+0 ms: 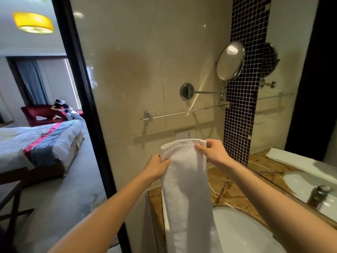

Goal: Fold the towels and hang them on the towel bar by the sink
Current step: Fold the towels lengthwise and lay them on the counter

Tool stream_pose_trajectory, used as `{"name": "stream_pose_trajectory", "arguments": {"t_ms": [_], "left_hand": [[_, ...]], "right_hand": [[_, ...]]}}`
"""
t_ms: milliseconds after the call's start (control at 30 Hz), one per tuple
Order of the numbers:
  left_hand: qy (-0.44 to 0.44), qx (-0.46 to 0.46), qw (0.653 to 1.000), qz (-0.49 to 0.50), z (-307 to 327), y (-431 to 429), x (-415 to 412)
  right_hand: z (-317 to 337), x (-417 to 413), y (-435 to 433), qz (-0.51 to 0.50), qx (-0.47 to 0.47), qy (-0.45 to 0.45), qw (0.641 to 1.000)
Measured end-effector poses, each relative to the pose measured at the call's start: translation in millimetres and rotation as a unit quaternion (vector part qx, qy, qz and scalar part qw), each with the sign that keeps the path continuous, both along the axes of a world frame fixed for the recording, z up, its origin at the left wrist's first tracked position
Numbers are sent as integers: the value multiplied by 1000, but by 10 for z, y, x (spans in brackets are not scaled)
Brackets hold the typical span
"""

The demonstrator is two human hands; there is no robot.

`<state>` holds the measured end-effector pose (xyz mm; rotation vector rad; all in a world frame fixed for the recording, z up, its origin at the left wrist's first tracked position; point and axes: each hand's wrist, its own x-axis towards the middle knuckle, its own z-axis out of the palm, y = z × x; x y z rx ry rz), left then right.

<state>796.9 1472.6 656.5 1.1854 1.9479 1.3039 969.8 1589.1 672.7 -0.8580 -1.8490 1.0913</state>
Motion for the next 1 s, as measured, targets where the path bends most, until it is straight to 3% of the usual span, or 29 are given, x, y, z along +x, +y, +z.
{"name": "stream_pose_trajectory", "arguments": {"t_ms": [633, 1000], "left_hand": [[33, -82, 996, -23, -734, 705, -1110], [-10, -70, 993, 97, -1665, 1297, -1361]], "right_hand": [[-923, -1291, 887, -36, -55, -24, 998], [-1757, -1789, 1489, -49, -97, -30, 994]]}}
